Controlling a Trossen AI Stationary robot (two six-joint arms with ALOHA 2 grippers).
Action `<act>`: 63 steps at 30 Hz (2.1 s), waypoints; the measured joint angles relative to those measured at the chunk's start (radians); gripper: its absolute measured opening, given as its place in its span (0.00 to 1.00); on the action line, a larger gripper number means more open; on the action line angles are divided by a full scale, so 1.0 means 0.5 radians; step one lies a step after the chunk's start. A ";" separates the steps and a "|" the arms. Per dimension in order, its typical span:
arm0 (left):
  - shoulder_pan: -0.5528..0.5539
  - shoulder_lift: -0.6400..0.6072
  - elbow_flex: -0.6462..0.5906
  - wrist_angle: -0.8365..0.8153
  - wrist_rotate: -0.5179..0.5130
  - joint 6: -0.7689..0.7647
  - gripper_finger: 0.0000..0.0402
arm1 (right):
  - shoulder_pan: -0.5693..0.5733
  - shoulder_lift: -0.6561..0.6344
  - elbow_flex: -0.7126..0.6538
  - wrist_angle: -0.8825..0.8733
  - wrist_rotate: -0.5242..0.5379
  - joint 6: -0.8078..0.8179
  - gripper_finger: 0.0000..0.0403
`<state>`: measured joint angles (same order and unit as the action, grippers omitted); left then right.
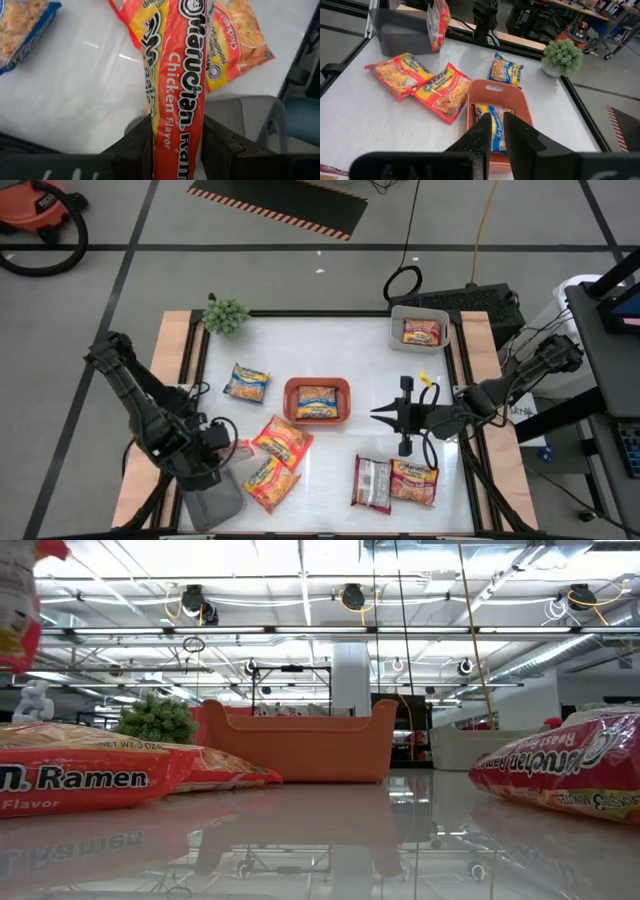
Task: Sort Maruchan noodles
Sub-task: Put the top right orange noodle pack into the black bin
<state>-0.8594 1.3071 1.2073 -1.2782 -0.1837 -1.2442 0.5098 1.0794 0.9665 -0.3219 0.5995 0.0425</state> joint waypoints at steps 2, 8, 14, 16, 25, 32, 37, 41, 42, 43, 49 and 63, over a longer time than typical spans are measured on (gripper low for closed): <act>-0.044 0.000 0.012 -0.043 -0.001 -0.093 0.31 | 0.000 0.000 0.000 0.006 -0.001 -0.001 0.10; -0.259 0.000 0.014 -0.126 0.023 -0.468 0.31 | 0.000 0.001 0.000 0.005 -0.003 -0.007 0.09; -0.446 0.031 0.015 -0.127 0.022 -0.837 0.31 | 0.000 0.001 0.000 0.004 -0.003 -0.025 0.09; -0.500 0.063 0.015 -0.124 0.022 -0.900 0.31 | 0.000 0.001 0.000 0.004 -0.004 -0.022 0.09; -0.646 0.249 0.015 -0.128 0.033 -1.220 0.31 | 0.000 0.001 0.000 0.004 -0.005 0.064 0.09; -0.686 0.389 0.015 -0.127 0.103 -1.299 0.31 | 0.000 0.001 0.000 0.005 -0.005 0.064 0.09; -0.687 0.443 0.015 -0.127 0.135 -1.349 0.31 | -0.001 0.001 0.000 0.006 -0.005 0.045 0.09; -0.687 0.489 0.015 -0.132 0.135 -1.348 0.31 | -0.002 0.001 0.000 0.007 -0.004 0.027 0.09; -0.687 0.501 0.015 -0.142 0.136 -1.347 0.31 | -0.002 0.001 0.000 0.007 -0.004 0.027 0.09; -0.687 0.515 0.015 -0.153 0.135 -1.344 0.31 | -0.002 0.001 0.000 0.007 -0.004 0.027 0.09; -0.689 0.591 0.015 -0.057 0.102 -1.207 0.33 | -0.002 0.001 0.000 0.008 -0.004 0.028 0.09; -0.693 0.620 0.015 0.261 0.052 -1.112 0.53 | -0.002 0.001 0.000 0.007 -0.004 0.049 0.09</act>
<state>-1.2060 1.6173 1.2148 -1.1478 -0.1577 -1.8004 0.5091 1.0798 0.9665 -0.3183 0.5976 0.0668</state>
